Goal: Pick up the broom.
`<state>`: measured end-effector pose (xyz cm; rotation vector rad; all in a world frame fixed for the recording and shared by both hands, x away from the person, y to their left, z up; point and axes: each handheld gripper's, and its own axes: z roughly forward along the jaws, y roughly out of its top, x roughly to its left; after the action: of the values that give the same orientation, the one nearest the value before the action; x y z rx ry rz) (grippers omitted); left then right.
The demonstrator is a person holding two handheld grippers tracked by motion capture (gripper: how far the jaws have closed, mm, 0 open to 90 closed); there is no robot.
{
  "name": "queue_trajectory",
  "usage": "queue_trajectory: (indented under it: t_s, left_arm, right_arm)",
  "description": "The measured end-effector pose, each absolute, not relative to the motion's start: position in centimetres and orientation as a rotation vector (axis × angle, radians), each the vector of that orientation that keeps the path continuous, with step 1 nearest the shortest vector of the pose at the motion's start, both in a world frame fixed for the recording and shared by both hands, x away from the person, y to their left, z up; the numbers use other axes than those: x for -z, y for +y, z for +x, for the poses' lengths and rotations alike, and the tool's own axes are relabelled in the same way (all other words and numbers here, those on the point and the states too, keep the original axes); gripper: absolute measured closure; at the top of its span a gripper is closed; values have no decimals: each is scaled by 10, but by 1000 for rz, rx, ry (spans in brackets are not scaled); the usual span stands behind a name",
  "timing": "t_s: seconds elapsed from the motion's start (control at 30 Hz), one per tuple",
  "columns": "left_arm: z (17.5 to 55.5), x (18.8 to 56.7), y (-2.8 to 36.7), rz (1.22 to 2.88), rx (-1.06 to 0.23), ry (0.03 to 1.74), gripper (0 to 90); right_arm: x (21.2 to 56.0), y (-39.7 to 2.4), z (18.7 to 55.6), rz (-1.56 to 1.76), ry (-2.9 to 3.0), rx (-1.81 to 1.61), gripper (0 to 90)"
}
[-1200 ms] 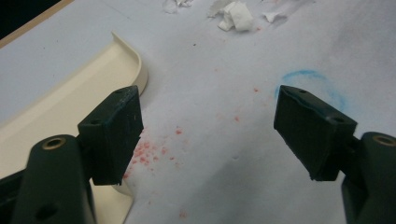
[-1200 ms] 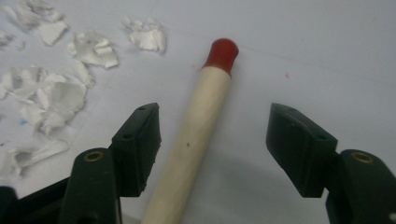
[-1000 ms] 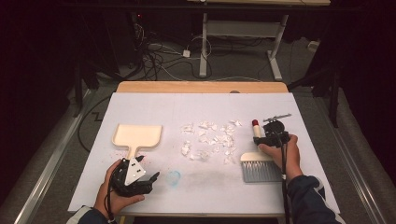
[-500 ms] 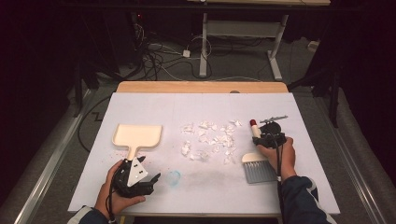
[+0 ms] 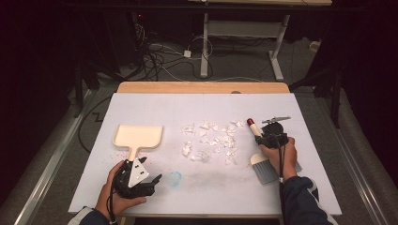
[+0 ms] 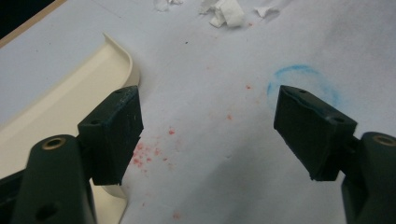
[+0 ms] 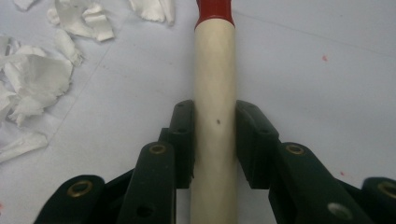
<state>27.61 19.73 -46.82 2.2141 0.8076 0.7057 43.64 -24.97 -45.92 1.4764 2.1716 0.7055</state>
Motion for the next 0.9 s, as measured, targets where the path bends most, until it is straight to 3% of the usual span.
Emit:
queue_trajectory:
  t_s: [0.33, 0.47, 0.73, 0.9]
  left_arm:
    - [276, 464, 196, 2197, -700, 814, 232]
    - [280, 453, 188, 2140, -629, 822, 232]
    - [284, 429, 144, 2064, -479, 757, 239]
    - [291, 416, 88, 2049, -397, 649, 244]
  right_arm:
    - [435, -264, 421, 1419, 2090, -886, 705]
    - [422, -269, 409, 1387, 2057, -966, 706]
    - [398, -275, 386, 1299, 1974, -1122, 707]
    - [387, -270, 376, 1241, 1959, -1184, 708]
